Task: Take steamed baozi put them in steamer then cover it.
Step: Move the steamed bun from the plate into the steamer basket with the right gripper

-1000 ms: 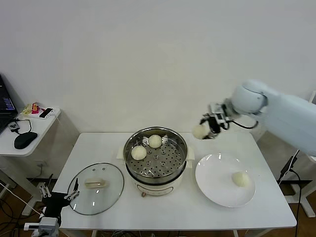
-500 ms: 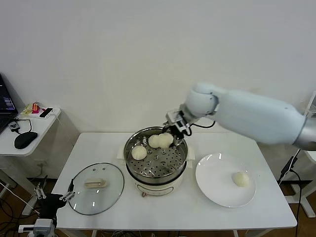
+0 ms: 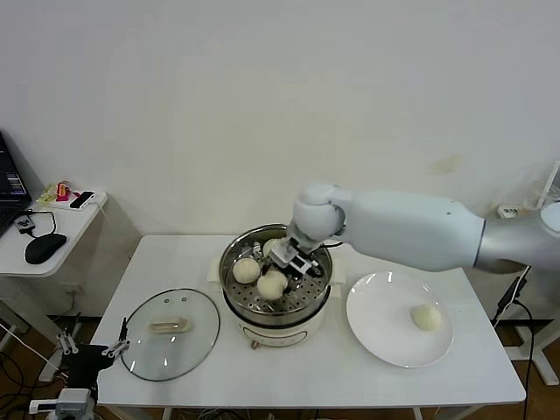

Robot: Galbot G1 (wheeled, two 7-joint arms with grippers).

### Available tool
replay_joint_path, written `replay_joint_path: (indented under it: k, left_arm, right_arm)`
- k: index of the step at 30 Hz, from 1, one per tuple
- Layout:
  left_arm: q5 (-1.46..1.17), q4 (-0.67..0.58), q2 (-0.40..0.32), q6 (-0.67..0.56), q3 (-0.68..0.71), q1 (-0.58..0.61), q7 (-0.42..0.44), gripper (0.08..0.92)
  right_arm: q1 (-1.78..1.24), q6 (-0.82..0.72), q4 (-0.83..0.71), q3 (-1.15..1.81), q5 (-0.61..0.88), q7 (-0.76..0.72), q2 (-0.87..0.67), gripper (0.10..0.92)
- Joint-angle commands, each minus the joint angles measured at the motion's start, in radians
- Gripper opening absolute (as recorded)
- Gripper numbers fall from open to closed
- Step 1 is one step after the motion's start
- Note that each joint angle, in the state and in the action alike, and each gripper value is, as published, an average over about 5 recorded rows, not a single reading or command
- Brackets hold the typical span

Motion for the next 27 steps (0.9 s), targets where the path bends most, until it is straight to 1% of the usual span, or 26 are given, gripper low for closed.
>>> replay_joint_path:
  k: [1, 11, 13, 18, 21, 24, 27]
  left_arm:
    - [-0.002, 0.002, 0.001, -0.001, -0.003, 0.000, 0.001, 0.823]
    - [-0.003, 0.003, -0.001, -0.002, -0.002, -0.002, 0.001, 0.823]
    - [-0.003, 0.002, 0.000, -0.001, -0.002, -0.003, 0.001, 0.823]
    - [-0.003, -0.001, 0.003, 0.000, -0.002, -0.005, 0.003, 0.823]
    - [-0.003, -0.004, 0.006, 0.001, -0.004, -0.003, 0.004, 0.823]
    - [-0.003, -0.008, 0.009, 0.003, -0.005, -0.003, 0.005, 0.823]
    - [-0.002, -0.013, 0.012, 0.006, -0.002, -0.005, 0.005, 0.823]
  right_arm:
    - [-0.012, 0.086, -0.006, -0.022, -0.057, 0.000, 0.042, 0.628]
    - [0.003, 0.091, -0.004, -0.028, -0.038, -0.012, 0.036, 0.636]
    - [0.009, 0.090, -0.002, -0.026, -0.031, -0.011, 0.030, 0.652]
    - [0.041, 0.068, -0.002, -0.011, 0.016, -0.012, -0.002, 0.771]
    - [0.063, 0.050, -0.010, 0.007, 0.029, -0.016, -0.035, 0.814]
    - [0.079, -0.022, -0.004, 0.030, 0.051, -0.027, -0.091, 0.821]
    - [0.088, -0.167, 0.011, 0.070, 0.074, -0.060, -0.167, 0.823]
